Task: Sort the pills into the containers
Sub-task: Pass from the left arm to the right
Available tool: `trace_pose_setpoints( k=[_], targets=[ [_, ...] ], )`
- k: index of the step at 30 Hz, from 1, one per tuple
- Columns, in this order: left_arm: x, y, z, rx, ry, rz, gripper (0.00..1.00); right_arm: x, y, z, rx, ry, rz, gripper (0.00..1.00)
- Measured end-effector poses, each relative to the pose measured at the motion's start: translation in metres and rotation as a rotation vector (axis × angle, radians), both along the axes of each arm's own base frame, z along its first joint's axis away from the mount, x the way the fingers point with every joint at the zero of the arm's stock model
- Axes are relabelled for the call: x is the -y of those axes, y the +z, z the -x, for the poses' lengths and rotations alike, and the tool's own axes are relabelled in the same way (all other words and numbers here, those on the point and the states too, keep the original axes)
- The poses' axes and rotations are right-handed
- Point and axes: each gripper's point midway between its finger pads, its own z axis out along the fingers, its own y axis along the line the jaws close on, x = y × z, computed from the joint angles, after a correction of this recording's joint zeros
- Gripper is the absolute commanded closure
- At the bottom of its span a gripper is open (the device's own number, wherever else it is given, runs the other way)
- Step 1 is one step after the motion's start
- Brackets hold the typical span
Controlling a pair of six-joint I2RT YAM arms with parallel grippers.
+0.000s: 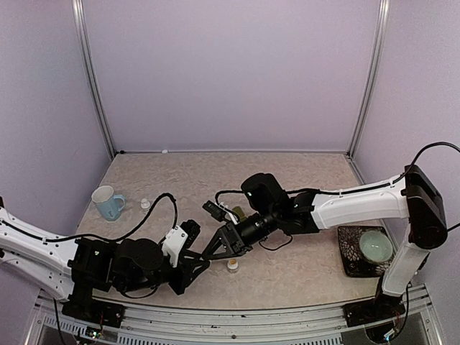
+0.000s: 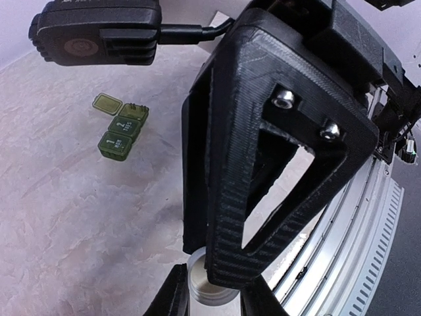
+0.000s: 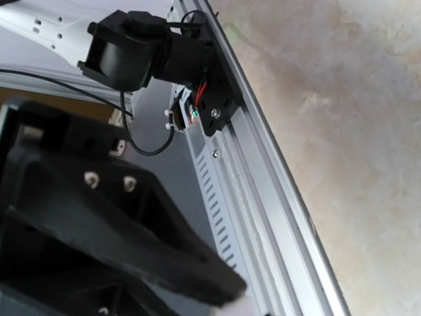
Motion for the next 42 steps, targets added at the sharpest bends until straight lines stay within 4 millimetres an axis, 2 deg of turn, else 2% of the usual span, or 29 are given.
trace_pose_setpoints(
  k=[6,16,19,29,42],
  targets=[
    [0.000,0.000,0.004,0.008,-0.006,-0.006,0.75,0.000,-0.006,-0.002,-0.010,0.003,0.018,0.65],
    [0.000,0.002,0.004,0.027,0.005,-0.006,0.74,0.003,-0.006,-0.006,-0.043,-0.006,0.021,0.81],
    [-0.001,0.001,0.003,0.030,0.011,-0.010,0.74,0.003,-0.005,-0.004,-0.053,0.002,0.014,0.83],
    [0.001,0.001,0.004,0.036,0.013,-0.015,0.74,0.003,-0.006,0.002,-0.085,0.032,0.007,0.82],
    [0.000,0.000,0.004,0.051,0.013,-0.027,0.74,0.003,-0.006,0.005,-0.111,0.047,0.006,0.88]
  ],
)
